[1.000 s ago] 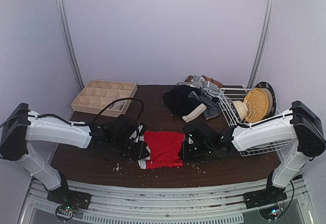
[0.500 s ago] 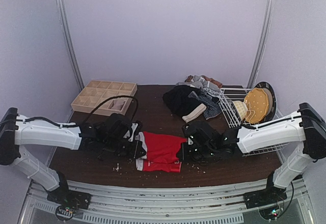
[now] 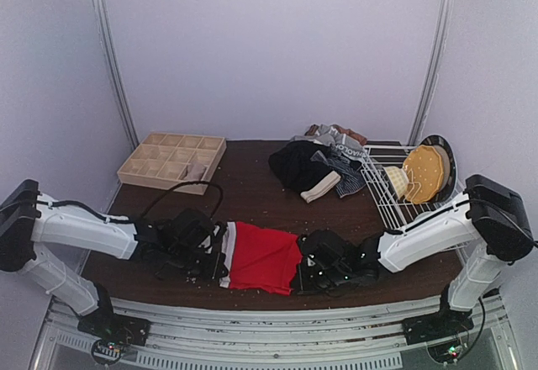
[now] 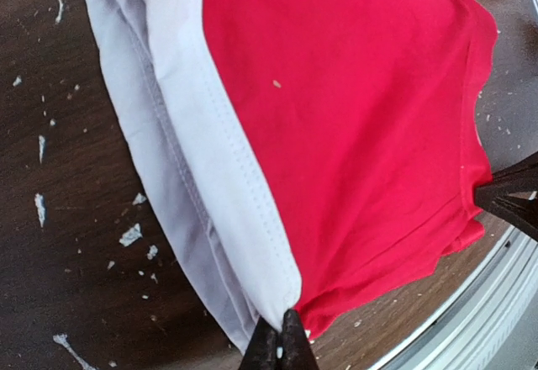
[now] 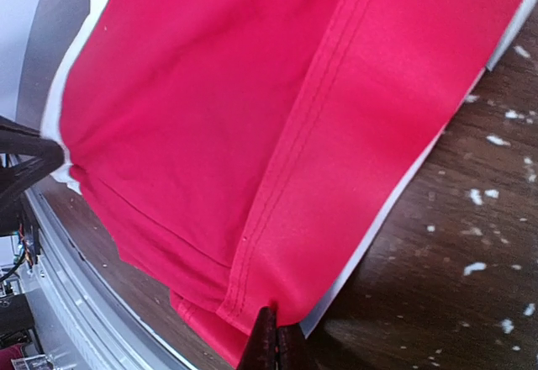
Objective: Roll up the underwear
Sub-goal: Adjust the underwear at the center of the board.
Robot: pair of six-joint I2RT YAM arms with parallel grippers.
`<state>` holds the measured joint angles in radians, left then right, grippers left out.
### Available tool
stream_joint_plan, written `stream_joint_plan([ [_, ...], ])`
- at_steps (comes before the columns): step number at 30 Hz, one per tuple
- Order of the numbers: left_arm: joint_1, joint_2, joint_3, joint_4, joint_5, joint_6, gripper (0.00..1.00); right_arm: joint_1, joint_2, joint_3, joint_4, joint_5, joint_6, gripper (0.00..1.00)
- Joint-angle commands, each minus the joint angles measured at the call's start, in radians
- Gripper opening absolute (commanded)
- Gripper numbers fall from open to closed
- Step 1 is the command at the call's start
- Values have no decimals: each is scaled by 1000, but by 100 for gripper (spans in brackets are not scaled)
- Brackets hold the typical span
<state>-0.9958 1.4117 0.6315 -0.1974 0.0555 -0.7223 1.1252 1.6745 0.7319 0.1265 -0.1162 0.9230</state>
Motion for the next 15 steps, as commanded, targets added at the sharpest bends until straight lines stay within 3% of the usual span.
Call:
stream_joint_plan([
  [1,-4,26,-26,49,3,-9,0,19,34,-23,-15,-14,5,0],
  [3,-4,17,-37,47,3,-8,0,23,19,-26,-25,-9,-2,1],
  [6,-4,-29,-53,20,-6,-4,7,32,-30,-30,-67,13,-23,14],
  [7,-4,-55,-59,3,-11,-2,12,34,-52,-29,-88,21,-29,18],
  [10,-6,-154,-64,-81,-33,10,40,38,-122,-14,-160,45,-62,27],
  [12,-9,-232,-57,-147,-58,21,53,41,-159,13,-215,62,-91,32],
  [15,-12,-317,-32,-215,-78,45,56,43,-182,63,-269,97,-121,35],
])
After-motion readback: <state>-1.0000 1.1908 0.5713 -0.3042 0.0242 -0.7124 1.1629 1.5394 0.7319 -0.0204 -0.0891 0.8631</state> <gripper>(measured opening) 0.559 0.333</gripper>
